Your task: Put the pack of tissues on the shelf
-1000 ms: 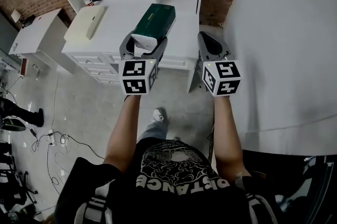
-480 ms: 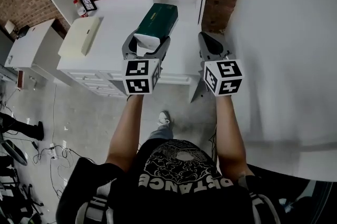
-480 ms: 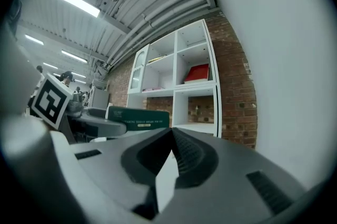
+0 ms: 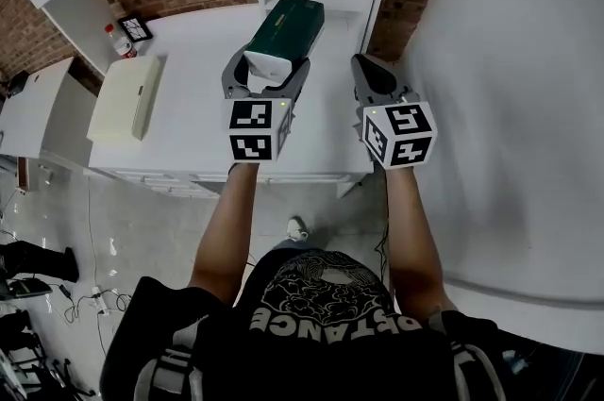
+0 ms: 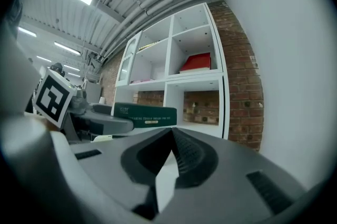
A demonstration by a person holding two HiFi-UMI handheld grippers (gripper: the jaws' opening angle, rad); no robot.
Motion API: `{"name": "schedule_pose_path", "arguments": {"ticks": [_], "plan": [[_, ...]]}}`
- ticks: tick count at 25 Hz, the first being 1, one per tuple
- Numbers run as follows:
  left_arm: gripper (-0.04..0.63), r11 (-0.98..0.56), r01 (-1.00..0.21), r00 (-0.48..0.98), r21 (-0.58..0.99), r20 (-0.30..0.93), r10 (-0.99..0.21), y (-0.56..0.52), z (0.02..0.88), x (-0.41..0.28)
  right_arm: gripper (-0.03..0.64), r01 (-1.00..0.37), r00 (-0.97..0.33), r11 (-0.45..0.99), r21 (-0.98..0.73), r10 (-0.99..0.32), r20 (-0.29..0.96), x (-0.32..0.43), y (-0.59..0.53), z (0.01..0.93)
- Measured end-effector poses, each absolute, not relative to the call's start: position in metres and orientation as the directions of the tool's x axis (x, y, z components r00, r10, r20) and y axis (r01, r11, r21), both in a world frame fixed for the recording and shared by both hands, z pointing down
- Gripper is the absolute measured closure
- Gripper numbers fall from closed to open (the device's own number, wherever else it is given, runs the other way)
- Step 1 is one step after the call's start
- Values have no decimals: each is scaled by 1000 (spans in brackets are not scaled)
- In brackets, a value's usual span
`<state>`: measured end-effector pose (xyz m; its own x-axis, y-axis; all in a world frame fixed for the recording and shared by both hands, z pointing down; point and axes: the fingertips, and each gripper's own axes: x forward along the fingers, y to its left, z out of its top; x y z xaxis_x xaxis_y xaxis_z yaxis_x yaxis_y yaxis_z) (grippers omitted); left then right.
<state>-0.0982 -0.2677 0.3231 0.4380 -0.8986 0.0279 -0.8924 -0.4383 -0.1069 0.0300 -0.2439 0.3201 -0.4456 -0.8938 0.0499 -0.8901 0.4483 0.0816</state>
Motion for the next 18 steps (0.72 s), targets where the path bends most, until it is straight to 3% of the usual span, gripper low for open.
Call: {"name": "schedule_pose_path", "arguments": {"ticks": [18], "plan": [[172,-515,-853,514,-85,27,-857,-357,328,-101,614,-909,-402,407,94,-913,65,9,-327,322]]}}
